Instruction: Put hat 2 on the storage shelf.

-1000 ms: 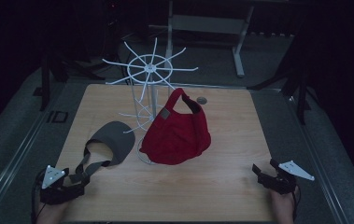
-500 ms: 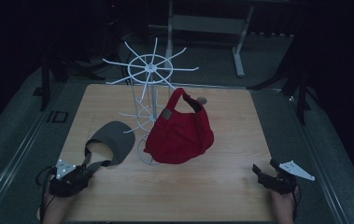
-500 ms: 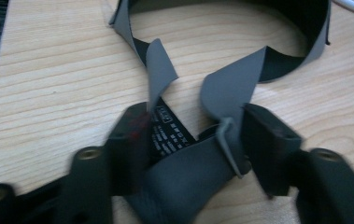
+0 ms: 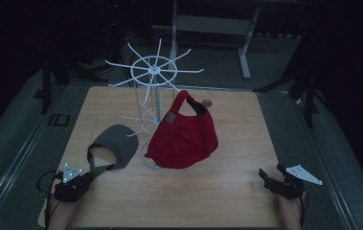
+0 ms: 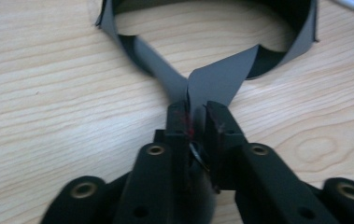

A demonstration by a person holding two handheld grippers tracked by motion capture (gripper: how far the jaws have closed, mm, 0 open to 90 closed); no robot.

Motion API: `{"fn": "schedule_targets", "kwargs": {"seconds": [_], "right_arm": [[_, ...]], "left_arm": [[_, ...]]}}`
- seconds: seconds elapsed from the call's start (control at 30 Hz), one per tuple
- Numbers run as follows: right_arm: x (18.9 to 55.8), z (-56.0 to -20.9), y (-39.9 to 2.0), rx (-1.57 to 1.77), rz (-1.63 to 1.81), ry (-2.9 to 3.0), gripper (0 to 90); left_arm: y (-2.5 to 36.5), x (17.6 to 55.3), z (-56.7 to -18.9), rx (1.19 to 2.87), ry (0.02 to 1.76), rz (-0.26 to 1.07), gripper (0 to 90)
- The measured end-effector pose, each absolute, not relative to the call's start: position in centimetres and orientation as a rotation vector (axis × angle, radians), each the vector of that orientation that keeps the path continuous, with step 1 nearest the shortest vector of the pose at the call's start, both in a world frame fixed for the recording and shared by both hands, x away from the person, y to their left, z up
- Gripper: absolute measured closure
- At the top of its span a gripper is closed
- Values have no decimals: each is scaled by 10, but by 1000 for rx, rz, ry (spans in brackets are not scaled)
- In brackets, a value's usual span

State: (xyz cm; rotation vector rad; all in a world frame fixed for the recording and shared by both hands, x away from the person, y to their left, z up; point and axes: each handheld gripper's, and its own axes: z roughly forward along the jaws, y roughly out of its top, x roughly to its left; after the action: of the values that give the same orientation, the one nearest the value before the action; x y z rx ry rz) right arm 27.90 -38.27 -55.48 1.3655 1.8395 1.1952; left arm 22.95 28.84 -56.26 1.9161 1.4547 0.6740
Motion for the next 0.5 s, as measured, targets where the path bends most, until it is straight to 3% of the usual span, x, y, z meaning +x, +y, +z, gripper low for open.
{"fn": "schedule_targets", "kwargs": {"seconds": [0.2,0.5], "right_arm": [[279,-555,-384,1376,1206,1832,157],[279,-555,-386,1387,1219,1826,157]], "left_arm": [[289,224,-556,1883,1372,804,856],[301,217,-532,1794,1130,857,857]]}}
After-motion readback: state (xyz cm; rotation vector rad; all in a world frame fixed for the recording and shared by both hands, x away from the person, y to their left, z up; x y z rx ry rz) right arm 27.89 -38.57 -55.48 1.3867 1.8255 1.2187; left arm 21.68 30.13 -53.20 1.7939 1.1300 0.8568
